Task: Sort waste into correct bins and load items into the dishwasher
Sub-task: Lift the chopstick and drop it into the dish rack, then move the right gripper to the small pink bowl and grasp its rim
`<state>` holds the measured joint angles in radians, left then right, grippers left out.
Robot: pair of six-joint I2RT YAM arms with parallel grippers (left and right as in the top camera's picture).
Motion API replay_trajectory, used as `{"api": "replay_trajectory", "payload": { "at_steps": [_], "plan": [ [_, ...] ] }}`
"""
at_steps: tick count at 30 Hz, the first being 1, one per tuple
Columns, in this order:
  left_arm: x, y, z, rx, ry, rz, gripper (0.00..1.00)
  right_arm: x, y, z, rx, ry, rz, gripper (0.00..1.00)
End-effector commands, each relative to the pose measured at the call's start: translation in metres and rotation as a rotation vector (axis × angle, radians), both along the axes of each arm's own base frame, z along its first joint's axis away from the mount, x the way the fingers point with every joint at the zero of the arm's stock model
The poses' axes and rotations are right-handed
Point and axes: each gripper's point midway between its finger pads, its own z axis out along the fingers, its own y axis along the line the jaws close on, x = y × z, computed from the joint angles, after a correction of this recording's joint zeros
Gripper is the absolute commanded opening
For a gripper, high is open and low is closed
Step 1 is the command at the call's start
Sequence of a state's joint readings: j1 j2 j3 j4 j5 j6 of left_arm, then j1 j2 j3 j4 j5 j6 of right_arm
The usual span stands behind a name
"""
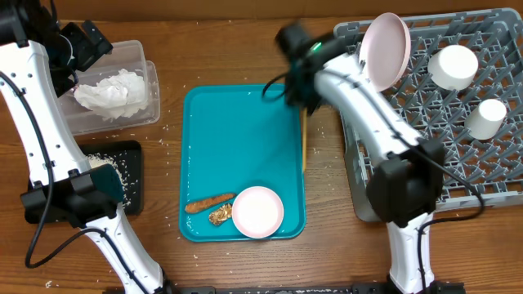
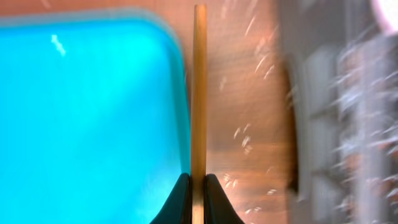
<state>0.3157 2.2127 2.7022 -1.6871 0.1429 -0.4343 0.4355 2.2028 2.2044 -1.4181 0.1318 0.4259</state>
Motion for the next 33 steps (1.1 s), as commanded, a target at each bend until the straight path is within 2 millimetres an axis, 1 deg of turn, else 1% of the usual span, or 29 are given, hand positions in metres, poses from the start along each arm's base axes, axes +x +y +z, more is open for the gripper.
{"api": "replay_trajectory", "payload": {
  "at_steps": [1, 3, 5, 8, 10, 13, 15, 19, 21, 24, 25, 29, 30, 31, 33],
  "plan": [
    [0.001, -0.002, 0.0, 0.003, -0.003, -0.02, 1.0, 0.027, -0.027, 0.055, 0.021, -0.137, 0.011, 0.04],
    [0.001, -0.002, 0.0, 0.003, -0.003, -0.02, 1.0, 0.039, -0.05, 0.077, 0.028, -0.192, -0.016, 0.04],
    [0.001, -0.002, 0.0, 0.003, -0.003, -0.02, 1.0, 0.05, -0.075, 0.091, 0.021, -0.234, -0.033, 0.04],
    [0.001, -0.002, 0.0, 0.003, -0.003, -0.02, 1.0, 0.058, -0.108, 0.093, 0.002, -0.241, -0.031, 0.04],
    [0.001, -0.002, 0.0, 0.003, -0.003, -0.02, 1.0, 0.06, -0.123, 0.089, 0.009, -0.228, 0.003, 0.04],
    [0.001, -0.002, 0.0, 0.003, -0.003, -0.02, 1.0, 0.064, -0.132, 0.083, 0.043, -0.218, 0.057, 0.04],
    [0.001, -0.002, 0.0, 0.003, -0.003, -0.02, 1.0, 0.067, -0.136, 0.074, 0.068, -0.202, 0.093, 0.04],
    [0.001, -0.002, 0.0, 0.003, -0.003, -0.02, 1.0, 0.075, -0.138, 0.052, 0.083, -0.167, 0.105, 0.04],
    [0.001, -0.002, 0.0, 0.003, -0.003, -0.02, 1.0, 0.078, -0.135, 0.042, 0.096, -0.153, 0.111, 0.04],
    [0.001, -0.002, 0.0, 0.003, -0.003, -0.02, 1.0, 0.082, -0.123, 0.033, 0.147, -0.143, 0.133, 0.06],
    [0.001, -0.002, 0.0, 0.003, -0.003, -0.02, 1.0, 0.083, -0.12, 0.03, 0.155, -0.141, 0.138, 0.12],
    [0.001, -0.002, 0.0, 0.003, -0.003, -0.02, 1.0, 0.085, -0.115, 0.027, 0.156, -0.14, 0.146, 0.46],
    [0.001, -0.002, 0.0, 0.003, -0.003, -0.02, 1.0, 0.085, -0.115, 0.027, 0.156, -0.141, 0.146, 0.53],
    [0.001, -0.002, 0.0, 0.003, -0.003, -0.02, 1.0, 0.085, -0.115, 0.027, 0.156, -0.141, 0.146, 0.56],
    [0.001, -0.002, 0.0, 0.003, -0.003, -0.02, 1.0, 0.084, -0.115, 0.027, 0.157, -0.136, 0.141, 0.58]
  ]
}}
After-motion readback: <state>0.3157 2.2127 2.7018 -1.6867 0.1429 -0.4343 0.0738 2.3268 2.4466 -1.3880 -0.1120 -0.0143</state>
